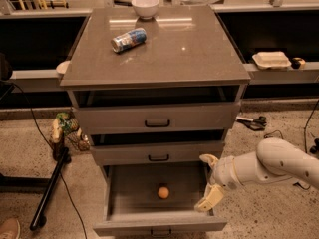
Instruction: Pick orange from bottom drawer and place on counter
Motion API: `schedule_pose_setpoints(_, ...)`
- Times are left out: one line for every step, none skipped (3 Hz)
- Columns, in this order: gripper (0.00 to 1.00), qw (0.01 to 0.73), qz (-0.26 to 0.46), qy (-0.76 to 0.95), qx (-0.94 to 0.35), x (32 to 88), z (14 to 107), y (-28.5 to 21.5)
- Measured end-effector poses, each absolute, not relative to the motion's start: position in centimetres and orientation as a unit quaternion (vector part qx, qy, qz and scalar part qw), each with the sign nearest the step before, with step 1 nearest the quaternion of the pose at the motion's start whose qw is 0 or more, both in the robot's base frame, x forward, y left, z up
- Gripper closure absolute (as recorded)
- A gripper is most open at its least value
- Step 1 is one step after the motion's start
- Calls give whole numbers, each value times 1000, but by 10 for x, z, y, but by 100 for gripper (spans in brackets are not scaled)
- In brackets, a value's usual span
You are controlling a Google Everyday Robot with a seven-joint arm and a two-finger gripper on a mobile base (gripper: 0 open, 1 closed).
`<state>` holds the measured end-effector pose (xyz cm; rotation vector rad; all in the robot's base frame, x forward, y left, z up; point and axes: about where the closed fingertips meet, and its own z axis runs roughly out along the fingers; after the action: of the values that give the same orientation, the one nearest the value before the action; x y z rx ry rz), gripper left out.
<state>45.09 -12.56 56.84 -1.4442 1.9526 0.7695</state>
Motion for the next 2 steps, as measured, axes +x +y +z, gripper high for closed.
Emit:
schedule_pose_setpoints(0,293,289,733,-542,451,568,-126)
schedule_pose_setpoints(0,281,286,748,-529,455,542,-135)
